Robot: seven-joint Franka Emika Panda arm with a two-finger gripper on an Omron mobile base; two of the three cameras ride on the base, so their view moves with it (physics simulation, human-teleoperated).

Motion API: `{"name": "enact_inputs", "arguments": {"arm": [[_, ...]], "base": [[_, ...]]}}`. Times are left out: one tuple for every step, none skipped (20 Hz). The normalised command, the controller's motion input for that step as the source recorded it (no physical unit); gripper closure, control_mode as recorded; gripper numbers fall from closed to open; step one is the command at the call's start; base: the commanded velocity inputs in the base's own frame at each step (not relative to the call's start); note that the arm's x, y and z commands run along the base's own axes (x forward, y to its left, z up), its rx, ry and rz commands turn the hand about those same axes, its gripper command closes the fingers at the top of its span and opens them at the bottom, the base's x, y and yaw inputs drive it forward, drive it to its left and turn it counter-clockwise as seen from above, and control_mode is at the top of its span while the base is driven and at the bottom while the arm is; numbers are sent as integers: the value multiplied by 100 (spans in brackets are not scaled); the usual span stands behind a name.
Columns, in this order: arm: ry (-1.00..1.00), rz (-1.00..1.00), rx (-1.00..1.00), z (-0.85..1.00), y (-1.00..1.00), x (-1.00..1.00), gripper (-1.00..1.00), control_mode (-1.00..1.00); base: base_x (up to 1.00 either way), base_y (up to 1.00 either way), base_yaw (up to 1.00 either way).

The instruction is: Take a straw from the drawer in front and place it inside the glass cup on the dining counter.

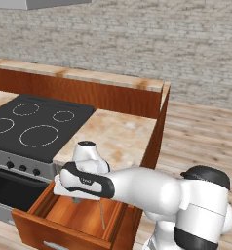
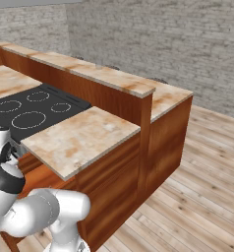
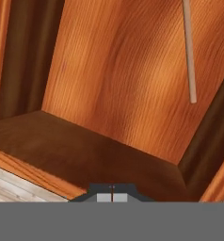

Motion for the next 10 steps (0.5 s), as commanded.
{"name": "enact_inputs", "arguments": {"arm": [[0,0,0,-36,17,0,100,-100],[0,0,0,-36,17,0,100,-100],[0,0,0,-33,16,0,100,-100],[0,0,0,-31,16,0,100,-100],[0,0,0,-31,17,0,100,-100],[0,0,0,-28,17,0,100,-100],[0,0,0,-26,18,0,100,-100],[0,0,0,-21,17,0,100,-100],[0,0,0,-18,16,0,100,-100],[0,0,0,-16,14,0,100,-100]], "base": [[0,0,0],[0,0,0],[0,0,0],[0,0,0],[0,0,0],[0,0,0],[0,0,0],[0,0,0],[0,0,0],[0,0,0]]}}
